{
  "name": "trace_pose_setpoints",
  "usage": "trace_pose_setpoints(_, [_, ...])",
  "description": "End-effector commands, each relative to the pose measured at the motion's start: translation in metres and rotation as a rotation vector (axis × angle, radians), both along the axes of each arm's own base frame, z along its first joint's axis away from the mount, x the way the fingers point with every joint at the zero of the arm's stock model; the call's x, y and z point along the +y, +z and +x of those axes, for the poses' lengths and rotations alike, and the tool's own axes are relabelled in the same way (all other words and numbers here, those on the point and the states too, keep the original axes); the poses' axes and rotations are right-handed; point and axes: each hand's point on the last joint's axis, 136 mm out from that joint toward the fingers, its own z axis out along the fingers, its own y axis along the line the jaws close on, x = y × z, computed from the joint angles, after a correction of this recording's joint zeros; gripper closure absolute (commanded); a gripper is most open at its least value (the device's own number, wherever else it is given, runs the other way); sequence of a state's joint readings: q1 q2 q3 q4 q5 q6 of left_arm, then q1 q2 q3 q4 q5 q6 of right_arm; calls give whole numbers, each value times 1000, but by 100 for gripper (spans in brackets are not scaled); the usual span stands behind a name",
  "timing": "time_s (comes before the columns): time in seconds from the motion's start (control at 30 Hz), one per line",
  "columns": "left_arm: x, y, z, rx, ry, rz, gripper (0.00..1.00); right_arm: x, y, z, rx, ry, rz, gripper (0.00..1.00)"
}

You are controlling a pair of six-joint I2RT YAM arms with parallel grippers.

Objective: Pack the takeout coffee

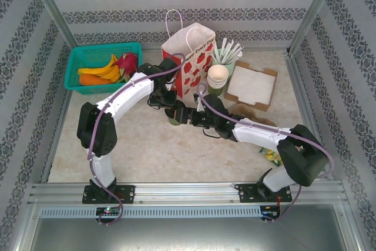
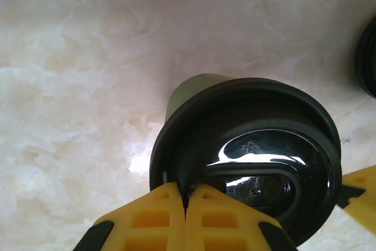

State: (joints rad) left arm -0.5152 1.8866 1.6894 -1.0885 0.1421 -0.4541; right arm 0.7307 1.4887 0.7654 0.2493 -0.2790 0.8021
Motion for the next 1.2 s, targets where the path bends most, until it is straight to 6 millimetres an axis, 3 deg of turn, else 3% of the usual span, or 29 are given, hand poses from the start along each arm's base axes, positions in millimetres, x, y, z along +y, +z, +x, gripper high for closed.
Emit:
trace_pose_setpoints(0.0, [4, -20, -2, 57, 33, 39, 100, 3, -3, 1, -100, 10, -31, 22])
trace_pose_setpoints(0.33, [3, -30, -4, 77, 37, 34, 100, 4, -22, 1, -97, 27, -71, 41])
trace_pose_setpoints(0.77, [2, -33, -7, 95, 31, 31, 100, 13, -12, 15, -148, -4, -35, 42])
trace_pose_setpoints(0.9, [1, -35, -8, 101, 29, 21, 100, 11, -23, 19, -142, -26, -59, 44])
trace_pose_setpoints(1.03, [-1, -40, -12, 116, 30, 7, 100, -2, -49, 23, -76, -90, -132, 48])
trace_pose_setpoints(1.17, [0, -45, -15, 128, 30, 14, 100, -13, -62, 23, -34, -113, -184, 51])
